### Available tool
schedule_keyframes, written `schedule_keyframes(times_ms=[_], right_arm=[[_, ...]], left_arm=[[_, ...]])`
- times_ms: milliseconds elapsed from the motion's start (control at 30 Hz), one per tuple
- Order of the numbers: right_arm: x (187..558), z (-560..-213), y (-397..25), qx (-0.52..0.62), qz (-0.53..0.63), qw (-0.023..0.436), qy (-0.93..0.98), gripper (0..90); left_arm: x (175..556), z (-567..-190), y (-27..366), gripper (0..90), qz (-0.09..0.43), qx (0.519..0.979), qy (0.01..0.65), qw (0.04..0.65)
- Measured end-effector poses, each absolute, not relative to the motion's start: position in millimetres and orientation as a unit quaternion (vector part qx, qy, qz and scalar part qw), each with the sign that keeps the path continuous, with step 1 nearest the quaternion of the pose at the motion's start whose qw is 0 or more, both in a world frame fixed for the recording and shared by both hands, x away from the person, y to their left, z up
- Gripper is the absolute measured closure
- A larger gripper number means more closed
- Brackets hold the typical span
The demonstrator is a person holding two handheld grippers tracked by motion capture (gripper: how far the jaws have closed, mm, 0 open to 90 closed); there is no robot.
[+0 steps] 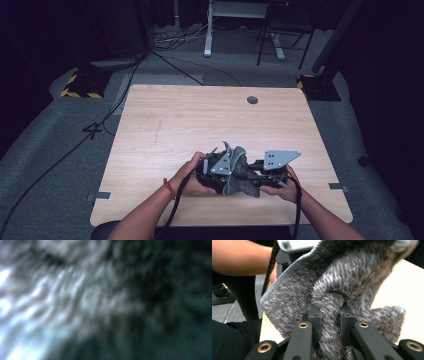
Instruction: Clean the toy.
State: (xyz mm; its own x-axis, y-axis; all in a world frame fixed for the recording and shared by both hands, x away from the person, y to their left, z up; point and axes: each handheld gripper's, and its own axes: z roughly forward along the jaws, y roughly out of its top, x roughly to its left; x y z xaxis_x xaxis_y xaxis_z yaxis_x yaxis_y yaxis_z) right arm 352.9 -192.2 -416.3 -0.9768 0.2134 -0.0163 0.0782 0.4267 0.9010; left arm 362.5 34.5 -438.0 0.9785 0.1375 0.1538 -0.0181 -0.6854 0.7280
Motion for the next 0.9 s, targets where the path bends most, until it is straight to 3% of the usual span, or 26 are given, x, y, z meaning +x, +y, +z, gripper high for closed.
schedule_keyframes(times_ms=[200,367,500,900], right_arm=[[368,-430,-213,0.133,0.482,0.081,0.862,77.4],[380,-452,-218,0.158,0.449,0.053,0.878,77.4],[375,-450,-211,0.131,0.478,0.031,0.868,77.4],[365,-434,-217,0.097,0.541,0.031,0.835,77.5]], left_arm=[[360,-428,42,33.3,0.102,0.900,0.032,0.422],[360,-420,48,33.3,0.092,0.881,0.033,0.462],[360,-424,46,33.2,0.094,0.885,0.031,0.456],[363,-432,45,32.9,0.082,0.901,0.026,0.425]])
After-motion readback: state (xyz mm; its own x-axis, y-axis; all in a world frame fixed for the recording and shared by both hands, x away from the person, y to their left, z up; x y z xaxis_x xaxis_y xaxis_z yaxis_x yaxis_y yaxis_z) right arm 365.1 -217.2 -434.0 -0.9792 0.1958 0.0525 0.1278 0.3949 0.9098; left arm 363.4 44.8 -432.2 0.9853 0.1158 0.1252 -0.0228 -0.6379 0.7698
